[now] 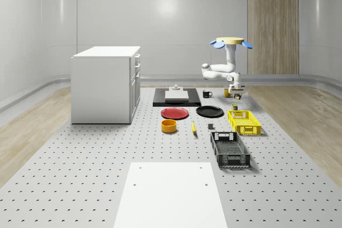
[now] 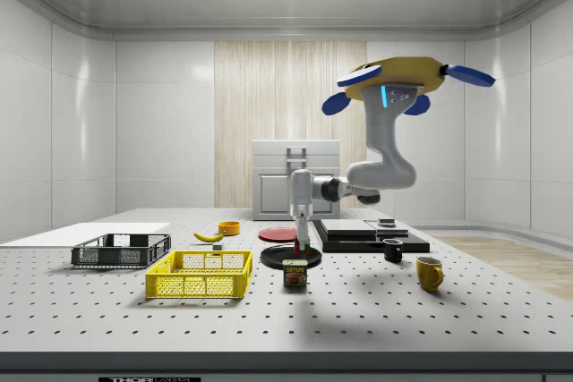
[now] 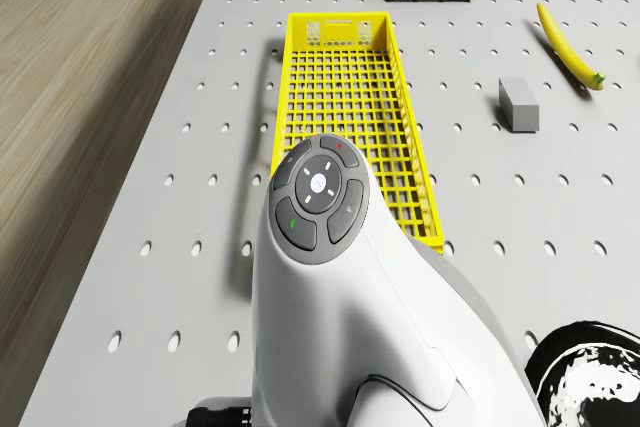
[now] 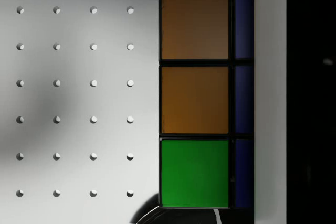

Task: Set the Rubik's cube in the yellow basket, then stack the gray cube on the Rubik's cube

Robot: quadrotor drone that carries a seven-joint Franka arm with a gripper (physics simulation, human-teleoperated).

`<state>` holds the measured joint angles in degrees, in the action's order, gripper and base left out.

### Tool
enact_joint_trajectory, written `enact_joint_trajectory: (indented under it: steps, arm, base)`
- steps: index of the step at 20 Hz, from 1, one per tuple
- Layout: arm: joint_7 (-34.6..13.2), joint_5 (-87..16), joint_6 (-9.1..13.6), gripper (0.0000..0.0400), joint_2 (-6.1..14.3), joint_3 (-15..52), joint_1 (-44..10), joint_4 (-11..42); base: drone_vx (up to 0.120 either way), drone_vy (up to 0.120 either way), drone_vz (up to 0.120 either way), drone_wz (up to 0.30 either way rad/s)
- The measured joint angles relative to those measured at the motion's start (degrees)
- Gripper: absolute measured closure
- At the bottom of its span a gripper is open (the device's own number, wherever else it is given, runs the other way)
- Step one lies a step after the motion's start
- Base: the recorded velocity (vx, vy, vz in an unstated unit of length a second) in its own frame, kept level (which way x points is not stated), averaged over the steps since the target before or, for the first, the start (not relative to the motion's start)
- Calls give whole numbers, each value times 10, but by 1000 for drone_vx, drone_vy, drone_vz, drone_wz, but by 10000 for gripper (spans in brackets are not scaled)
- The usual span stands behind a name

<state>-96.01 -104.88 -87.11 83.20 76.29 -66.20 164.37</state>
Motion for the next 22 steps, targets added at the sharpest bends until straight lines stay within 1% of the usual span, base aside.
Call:
enact_joint_trajectory:
  steps: [10,15,17,20,22]
  arm:
    - [-2,4,-9,75,10,2,-2,0]
    - [-3,6,-13,75,14,2,-4,-1]
    - [-3,7,-15,75,16,3,-4,-1]
    - [-4,8,-17,75,18,3,-5,-1]
    - [-4,8,-18,75,20,3,-5,-1]
  base:
    - [120,0,0,0]
    - [120,0,-120,0]
    - [120,0,0,0]
    - [120,-107,0,0]
    - [120,0,0,0]
